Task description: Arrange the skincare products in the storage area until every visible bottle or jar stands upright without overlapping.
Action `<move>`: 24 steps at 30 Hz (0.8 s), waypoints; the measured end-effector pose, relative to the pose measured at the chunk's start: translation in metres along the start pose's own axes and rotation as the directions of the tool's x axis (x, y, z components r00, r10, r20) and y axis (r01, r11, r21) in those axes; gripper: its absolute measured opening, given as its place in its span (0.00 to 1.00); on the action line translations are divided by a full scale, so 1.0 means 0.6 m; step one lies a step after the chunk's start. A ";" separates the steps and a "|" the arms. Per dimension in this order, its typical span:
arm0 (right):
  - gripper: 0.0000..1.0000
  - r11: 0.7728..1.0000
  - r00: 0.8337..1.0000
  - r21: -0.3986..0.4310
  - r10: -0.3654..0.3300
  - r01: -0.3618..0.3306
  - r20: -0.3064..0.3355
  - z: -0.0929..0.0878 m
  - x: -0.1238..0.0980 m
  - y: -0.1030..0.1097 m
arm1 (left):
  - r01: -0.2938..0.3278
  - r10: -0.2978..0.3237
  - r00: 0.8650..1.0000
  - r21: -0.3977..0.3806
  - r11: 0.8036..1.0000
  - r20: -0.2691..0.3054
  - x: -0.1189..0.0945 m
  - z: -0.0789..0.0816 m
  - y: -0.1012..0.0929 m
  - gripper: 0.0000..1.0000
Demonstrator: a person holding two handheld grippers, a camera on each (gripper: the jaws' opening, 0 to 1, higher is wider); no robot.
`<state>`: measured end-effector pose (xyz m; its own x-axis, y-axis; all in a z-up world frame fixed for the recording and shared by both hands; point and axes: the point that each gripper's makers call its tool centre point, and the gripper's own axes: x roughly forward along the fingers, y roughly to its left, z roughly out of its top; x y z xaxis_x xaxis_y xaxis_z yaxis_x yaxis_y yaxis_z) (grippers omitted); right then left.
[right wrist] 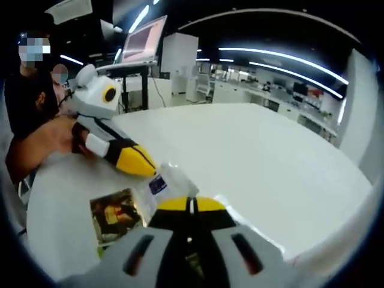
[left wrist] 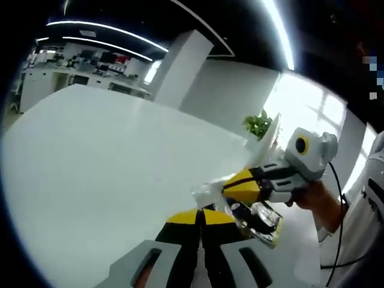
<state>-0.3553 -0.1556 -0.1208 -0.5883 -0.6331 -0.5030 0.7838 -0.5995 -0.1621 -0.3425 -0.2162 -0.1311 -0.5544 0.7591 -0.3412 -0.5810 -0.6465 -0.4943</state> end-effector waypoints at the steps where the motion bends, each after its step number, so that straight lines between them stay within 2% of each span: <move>1: 0.02 1.000 1.000 -0.003 0.000 0.000 -0.002 0.000 0.001 0.000 | -0.002 0.002 1.000 0.002 1.000 0.000 0.000 0.000 0.000 0.00; 24: 0.04 0.994 0.998 -0.107 -0.026 0.020 -0.059 -0.012 0.014 -0.001 | -0.035 0.038 0.998 0.052 0.998 -0.043 0.006 -0.009 0.009 0.00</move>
<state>-0.3593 -0.1569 -0.1313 -0.5962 -0.5874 -0.5474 0.7886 -0.5562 -0.2622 -0.3444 -0.2168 -0.1391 -0.5499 0.7368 -0.3933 -0.5914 -0.6760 -0.4397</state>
